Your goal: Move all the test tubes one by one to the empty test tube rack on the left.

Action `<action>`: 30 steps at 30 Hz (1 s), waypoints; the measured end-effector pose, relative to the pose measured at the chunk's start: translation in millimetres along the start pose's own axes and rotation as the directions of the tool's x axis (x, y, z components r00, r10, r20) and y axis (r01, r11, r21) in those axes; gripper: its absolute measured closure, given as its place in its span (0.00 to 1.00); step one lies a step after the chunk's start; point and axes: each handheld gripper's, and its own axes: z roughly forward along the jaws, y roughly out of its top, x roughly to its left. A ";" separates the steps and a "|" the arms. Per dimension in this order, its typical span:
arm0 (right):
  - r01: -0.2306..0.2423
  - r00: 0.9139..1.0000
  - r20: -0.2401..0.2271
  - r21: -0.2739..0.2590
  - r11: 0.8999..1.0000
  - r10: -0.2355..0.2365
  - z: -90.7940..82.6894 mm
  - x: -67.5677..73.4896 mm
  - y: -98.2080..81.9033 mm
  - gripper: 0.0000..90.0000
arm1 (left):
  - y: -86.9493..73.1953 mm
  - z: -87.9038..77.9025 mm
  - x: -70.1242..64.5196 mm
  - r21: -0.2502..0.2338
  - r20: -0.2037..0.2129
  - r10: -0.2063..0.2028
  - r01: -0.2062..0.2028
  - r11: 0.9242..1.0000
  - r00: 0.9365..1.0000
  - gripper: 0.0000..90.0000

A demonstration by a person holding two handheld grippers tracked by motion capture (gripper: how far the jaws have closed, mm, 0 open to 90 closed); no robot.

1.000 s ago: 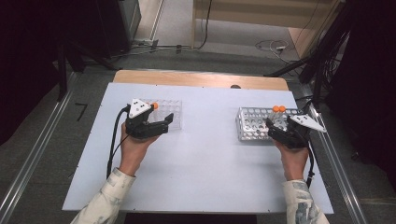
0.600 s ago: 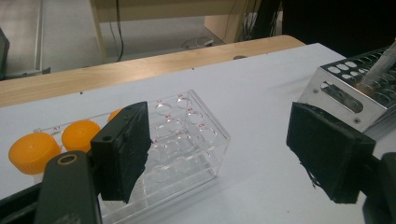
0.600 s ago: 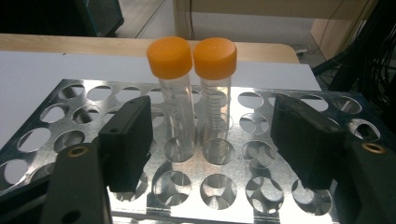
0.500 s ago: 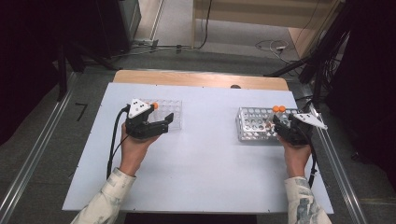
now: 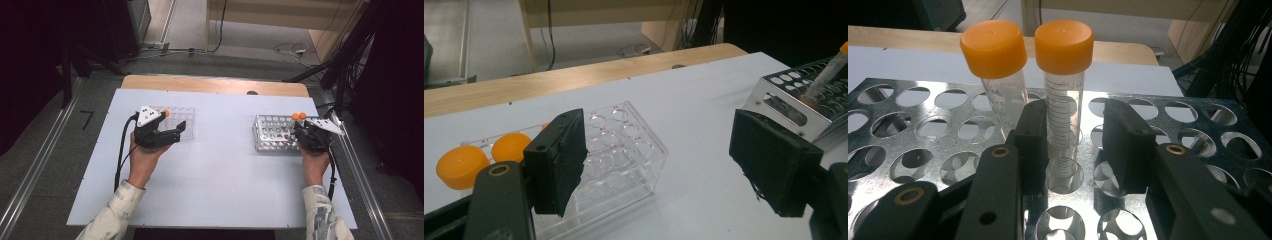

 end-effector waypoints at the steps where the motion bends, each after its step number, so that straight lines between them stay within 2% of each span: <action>1: -0.004 1.000 -0.005 0.001 1.000 0.004 1.2 0.0 -0.4 0.68 | 0.0 0.0 -0.1 0.001 0.000 0.001 -0.001 1.000 1.000 0.26; 9: 0.015 1.000 -0.018 -0.011 1.000 -0.015 3.5 1.9 -0.2 0.79 | -0.2 0.6 -0.8 0.002 0.002 0.000 0.000 1.000 1.000 0.26; 13: 0.014 1.000 -0.024 -0.014 1.000 -0.014 3.0 1.2 -0.1 0.80 | -0.3 0.8 -0.6 0.003 0.004 0.001 -0.001 1.000 1.000 0.26; 24: -0.030 0.999 -0.035 -0.076 0.997 0.028 -11.3 -1.1 7.8 0.80 | -0.3 0.8 -1.6 0.004 0.008 0.002 -0.002 1.000 1.000 0.26; 30: -0.058 0.998 -0.040 -0.114 0.992 0.054 -19.7 -4.6 12.1 0.80 | -0.6 1.3 -1.6 0.006 0.006 0.002 -0.002 1.000 1.000 0.27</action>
